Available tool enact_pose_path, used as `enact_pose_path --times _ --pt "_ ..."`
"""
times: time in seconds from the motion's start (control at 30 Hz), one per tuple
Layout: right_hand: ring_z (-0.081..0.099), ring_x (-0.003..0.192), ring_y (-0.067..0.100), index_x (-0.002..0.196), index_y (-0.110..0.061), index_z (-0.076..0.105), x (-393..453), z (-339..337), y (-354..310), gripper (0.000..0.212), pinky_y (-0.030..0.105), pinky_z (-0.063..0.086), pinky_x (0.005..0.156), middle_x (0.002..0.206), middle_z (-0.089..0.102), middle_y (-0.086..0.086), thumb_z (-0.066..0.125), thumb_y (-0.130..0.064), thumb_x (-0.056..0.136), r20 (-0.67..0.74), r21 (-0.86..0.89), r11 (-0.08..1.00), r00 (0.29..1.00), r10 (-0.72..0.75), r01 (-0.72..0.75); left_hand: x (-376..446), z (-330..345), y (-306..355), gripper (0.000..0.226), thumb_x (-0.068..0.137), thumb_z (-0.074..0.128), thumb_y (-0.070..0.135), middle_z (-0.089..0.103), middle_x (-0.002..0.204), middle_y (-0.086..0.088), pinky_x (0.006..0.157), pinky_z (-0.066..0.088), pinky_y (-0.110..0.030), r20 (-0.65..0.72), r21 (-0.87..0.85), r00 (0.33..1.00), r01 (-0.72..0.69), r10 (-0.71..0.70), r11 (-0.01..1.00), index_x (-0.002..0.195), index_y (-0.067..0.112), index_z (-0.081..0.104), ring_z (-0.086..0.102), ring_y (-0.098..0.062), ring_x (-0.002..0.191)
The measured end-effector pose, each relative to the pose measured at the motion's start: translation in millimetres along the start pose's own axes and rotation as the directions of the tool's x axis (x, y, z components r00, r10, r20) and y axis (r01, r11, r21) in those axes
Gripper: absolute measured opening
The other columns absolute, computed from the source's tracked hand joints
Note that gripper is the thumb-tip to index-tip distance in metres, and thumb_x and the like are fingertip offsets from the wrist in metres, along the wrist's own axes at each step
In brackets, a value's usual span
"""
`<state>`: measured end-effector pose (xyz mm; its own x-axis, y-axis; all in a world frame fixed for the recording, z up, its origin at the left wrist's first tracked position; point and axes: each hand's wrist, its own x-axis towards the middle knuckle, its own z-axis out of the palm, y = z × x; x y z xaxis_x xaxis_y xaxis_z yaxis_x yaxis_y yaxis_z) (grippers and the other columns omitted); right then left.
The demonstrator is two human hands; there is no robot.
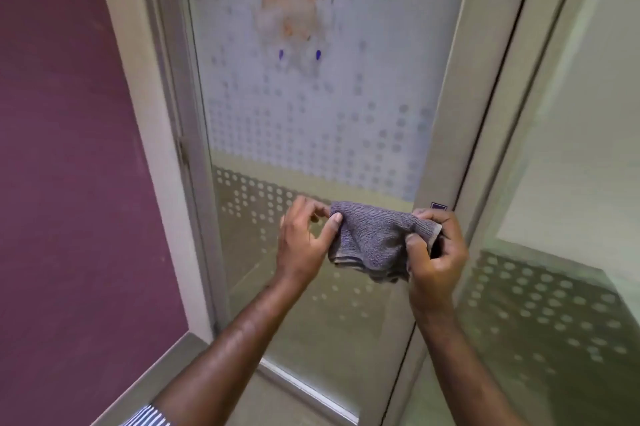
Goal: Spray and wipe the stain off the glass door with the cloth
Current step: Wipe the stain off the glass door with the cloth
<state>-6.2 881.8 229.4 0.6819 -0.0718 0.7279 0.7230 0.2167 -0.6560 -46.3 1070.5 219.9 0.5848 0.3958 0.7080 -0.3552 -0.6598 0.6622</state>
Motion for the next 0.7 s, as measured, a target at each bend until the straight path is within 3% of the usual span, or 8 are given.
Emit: enact_pose_path --times 0.1,0.2,0.27,0.37,0.47,0.6,0.7 --pt "0.062 0.084 0.01 0.097 -0.028 0.06 -4.2 41.1 6.8 0.023 0.022 0.049 0.077 0.095 0.066 -0.015 0.058 -0.015 0.077 0.051 0.032 0.999 0.998 -0.022 0.021 17.8 -27.7 -14.9 0.023 0.091 0.063 0.036 0.062 0.082 0.003 0.08 0.052 -0.044 0.022 -0.062 0.996 0.084 -0.083 0.995 0.085 0.015 0.067 0.06 -0.017 0.081" --pt "0.063 0.095 0.007 0.098 -0.03 0.06 -8.7 74.2 18.2 0.024 0.017 0.049 0.086 0.097 0.065 -0.018 0.059 -0.018 0.078 0.107 0.057 0.998 0.994 -0.032 0.026 39.7 -50.2 -30.1 0.018 0.091 0.061 0.034 0.064 0.072 0.011 0.068 0.048 -0.022 0.093 -0.267 0.964 0.265 -0.248 0.927 0.08 0.021 0.068 0.056 -0.001 0.069" --pt "0.064 0.099 0.015 0.099 -0.037 0.062 -12.1 94.0 29.8 0.027 0.025 0.049 0.09 0.098 0.065 -0.012 0.06 -0.02 0.077 0.143 0.069 0.997 0.989 -0.046 0.037 56.7 -64.5 -45.3 0.022 0.095 0.065 0.031 0.062 0.07 0.01 0.065 0.044 -0.017 0.125 -0.304 0.947 0.319 -0.294 0.897 0.076 0.021 0.066 0.053 0.0 0.065" --pt "0.062 0.101 0.026 0.1 -0.039 0.061 -16.8 124.9 50.7 0.032 0.048 0.05 0.093 0.101 0.064 -0.011 0.062 -0.018 0.076 0.221 0.037 0.993 0.968 -0.116 0.11 84.6 -83.1 -70.7 0.017 0.097 0.069 0.015 0.064 0.076 -0.001 0.068 0.046 -0.016 0.198 -0.32 0.923 0.379 -0.33 0.868 0.081 0.011 0.067 0.057 -0.004 0.069" --pt "0.062 0.104 0.016 0.098 -0.029 0.059 -19.4 156.9 79.3 0.028 0.062 0.042 0.104 0.104 0.062 -0.015 0.065 -0.017 0.074 0.301 -0.045 0.973 0.932 -0.202 0.225 117.3 -94.7 -94.8 0.015 0.096 0.069 0.007 0.062 0.076 -0.003 0.069 0.044 -0.02 0.267 -0.277 0.908 0.394 -0.324 0.876 0.082 0.009 0.064 0.054 -0.01 0.071" --pt "0.057 0.11 -0.004 0.098 -0.025 0.057 -10.3 202.8 123.6 0.029 0.045 0.031 0.119 0.105 0.058 -0.018 0.07 -0.02 0.072 0.348 -0.151 0.925 0.895 -0.28 0.348 174.4 -103.9 -124.4 0.022 0.095 0.067 0.0 0.057 0.071 0.0 0.064 0.04 -0.023 0.353 -0.202 0.898 0.348 -0.263 0.916 0.079 0.012 0.059 0.05 -0.009 0.066" --pt "0.056 0.111 -0.003 0.1 -0.024 0.057 6.5 237.0 154.0 0.028 0.046 0.031 0.118 0.106 0.059 -0.009 0.075 -0.027 0.079 0.353 -0.182 0.883 0.867 -0.351 0.432 222.1 -111.4 -141.2 0.025 0.092 0.071 0.0 0.056 0.069 0.004 0.057 0.041 -0.015 0.433 -0.13 0.886 0.246 -0.168 0.961 0.078 0.016 0.057 0.05 -0.001 0.061"
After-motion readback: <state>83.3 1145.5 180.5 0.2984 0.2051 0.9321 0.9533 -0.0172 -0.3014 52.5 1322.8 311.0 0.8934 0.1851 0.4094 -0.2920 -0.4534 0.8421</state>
